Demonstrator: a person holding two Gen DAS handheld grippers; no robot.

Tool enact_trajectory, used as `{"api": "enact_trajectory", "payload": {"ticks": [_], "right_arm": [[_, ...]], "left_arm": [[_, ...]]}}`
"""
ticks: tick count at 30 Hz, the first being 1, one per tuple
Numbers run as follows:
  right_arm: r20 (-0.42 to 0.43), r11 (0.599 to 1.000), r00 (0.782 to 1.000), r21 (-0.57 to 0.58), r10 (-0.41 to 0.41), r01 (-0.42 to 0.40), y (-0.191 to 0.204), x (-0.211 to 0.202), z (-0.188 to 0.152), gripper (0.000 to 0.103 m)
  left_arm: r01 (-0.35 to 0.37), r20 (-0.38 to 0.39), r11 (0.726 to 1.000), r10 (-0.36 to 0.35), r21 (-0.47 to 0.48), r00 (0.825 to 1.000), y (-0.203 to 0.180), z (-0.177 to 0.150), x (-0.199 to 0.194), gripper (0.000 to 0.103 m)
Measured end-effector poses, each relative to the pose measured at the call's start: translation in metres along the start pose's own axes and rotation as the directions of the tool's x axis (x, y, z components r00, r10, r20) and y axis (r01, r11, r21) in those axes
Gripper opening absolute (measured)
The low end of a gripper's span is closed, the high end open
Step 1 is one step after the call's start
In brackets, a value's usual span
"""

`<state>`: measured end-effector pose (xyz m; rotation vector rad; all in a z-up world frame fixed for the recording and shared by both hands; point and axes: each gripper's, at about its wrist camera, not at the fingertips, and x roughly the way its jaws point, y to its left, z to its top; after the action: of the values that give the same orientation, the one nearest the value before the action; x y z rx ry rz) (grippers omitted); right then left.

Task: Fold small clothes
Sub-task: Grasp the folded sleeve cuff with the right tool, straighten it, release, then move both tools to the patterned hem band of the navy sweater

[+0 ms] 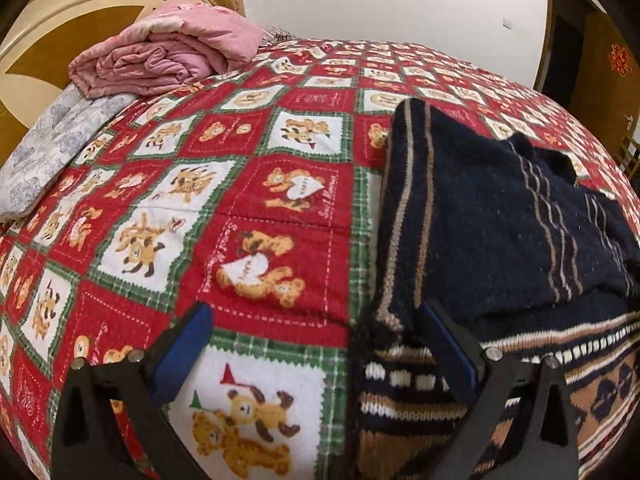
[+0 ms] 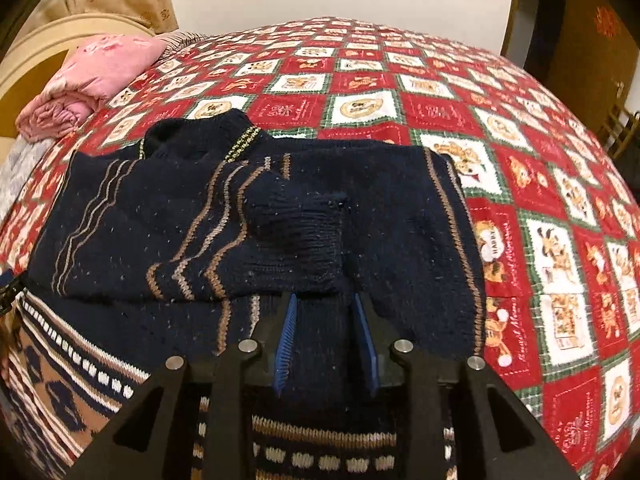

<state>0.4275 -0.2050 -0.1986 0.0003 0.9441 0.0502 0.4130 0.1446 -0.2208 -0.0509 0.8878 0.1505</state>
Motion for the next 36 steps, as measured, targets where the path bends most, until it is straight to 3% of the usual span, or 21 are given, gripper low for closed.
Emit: {"api": "enact_trajectory", "payload": {"ticks": [2, 13, 20, 24, 28, 32, 36], "right_arm": [[-0.01, 1.0, 1.0, 0.016, 0.018, -0.018, 0.001, 0.001, -0.003, 0.046], [0.014, 0.999, 0.999, 0.0, 0.043, -0.043, 0.001, -0.021, -0.036, 0.047], [-0.024, 0.998, 0.998, 0.021, 0.062, -0.062, -0.008, -0.041, -0.077, 0.047], [0.003, 0.997, 0.997, 0.017, 0.077, -0.077, -0.012, -0.052, -0.1, 0.048], [0.009, 0.999, 0.999, -0.009, 0.05, -0.05, -0.008, -0.062, -0.117, 0.052], [0.018, 0.999, 0.999, -0.038, 0.032, -0.031, 0.0, -0.073, -0.133, 0.063], [0.024, 0.999, 1.0, -0.053, 0.011, -0.01, 0.004, -0.083, -0.149, 0.064]], "left_arm": [[0.011, -0.002, 1.0, -0.011, 0.004, 1.0, 0.001, -0.003, -0.001, 0.103], [-0.035, -0.029, 0.999, 0.036, 0.006, 0.999, 0.001, -0.014, -0.01, 0.103], [-0.027, -0.041, 1.0, 0.027, 0.01, 0.999, -0.001, -0.037, -0.03, 0.103], [-0.013, -0.051, 1.0, 0.012, -0.005, 0.999, 0.001, -0.05, -0.042, 0.103], [-0.007, -0.049, 1.0, 0.006, -0.021, 0.999, 0.002, -0.062, -0.049, 0.103], [0.015, -0.058, 0.998, -0.019, -0.064, 0.998, 0.005, -0.074, -0.055, 0.103], [0.021, -0.054, 0.998, -0.024, -0.06, 0.998, 0.004, -0.085, -0.064, 0.103]]}}
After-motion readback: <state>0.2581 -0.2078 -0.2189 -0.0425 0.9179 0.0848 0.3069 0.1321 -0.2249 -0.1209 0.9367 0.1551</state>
